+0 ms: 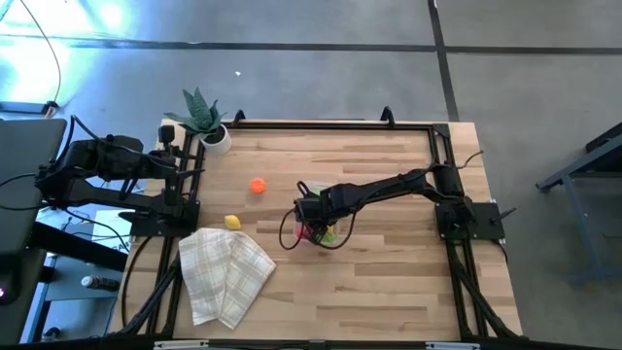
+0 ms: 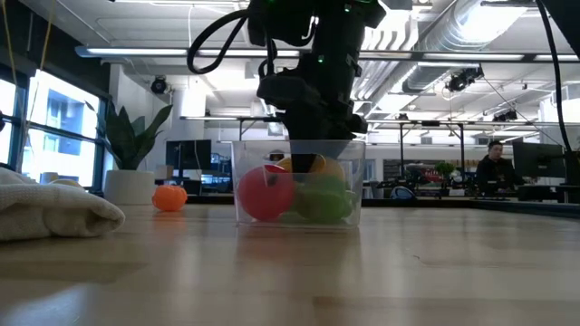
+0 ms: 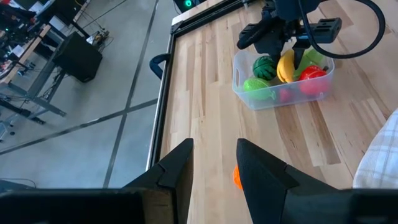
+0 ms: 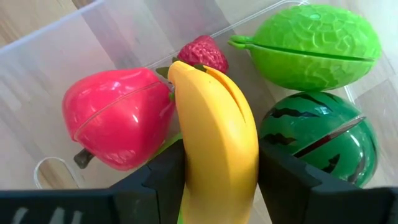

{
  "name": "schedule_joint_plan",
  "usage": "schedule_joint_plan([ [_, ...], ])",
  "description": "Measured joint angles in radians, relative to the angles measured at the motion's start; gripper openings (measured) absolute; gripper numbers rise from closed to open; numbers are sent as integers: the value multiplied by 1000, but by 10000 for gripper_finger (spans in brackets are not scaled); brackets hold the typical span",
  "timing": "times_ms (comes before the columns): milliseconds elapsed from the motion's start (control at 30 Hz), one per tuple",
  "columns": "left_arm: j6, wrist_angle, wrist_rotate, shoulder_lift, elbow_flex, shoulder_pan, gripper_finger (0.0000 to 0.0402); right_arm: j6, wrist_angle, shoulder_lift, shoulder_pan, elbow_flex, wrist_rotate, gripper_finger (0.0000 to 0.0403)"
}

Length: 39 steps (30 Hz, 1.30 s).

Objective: Pick and placing Produce into tupperware
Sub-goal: Put the banana into the transparent bin, then put the tangerine into the transparent bin

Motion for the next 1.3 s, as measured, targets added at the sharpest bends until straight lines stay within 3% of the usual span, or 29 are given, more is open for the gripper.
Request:
schedule_joint_plan([
  [200, 0, 0, 0, 0, 0, 0, 113, 16, 0, 0, 0, 0, 0, 181],
  [500, 0, 0, 0, 0, 0, 0, 113, 16, 1, 0, 0, 0, 2, 227],
  [700, 0, 0, 0, 0, 0, 0, 113, 5, -28, 0, 0, 52, 23, 229],
  [933, 0, 0, 0, 0, 0, 0, 113, -70, -233, 0, 0, 259, 103, 229],
  [1233, 0, 0, 0, 0, 0, 0, 113, -188, -596, -2, 3, 725, 266, 225],
  [1300, 0, 0, 0, 0, 0, 0, 113, -196, -561, -73, 3, 672, 257, 217],
])
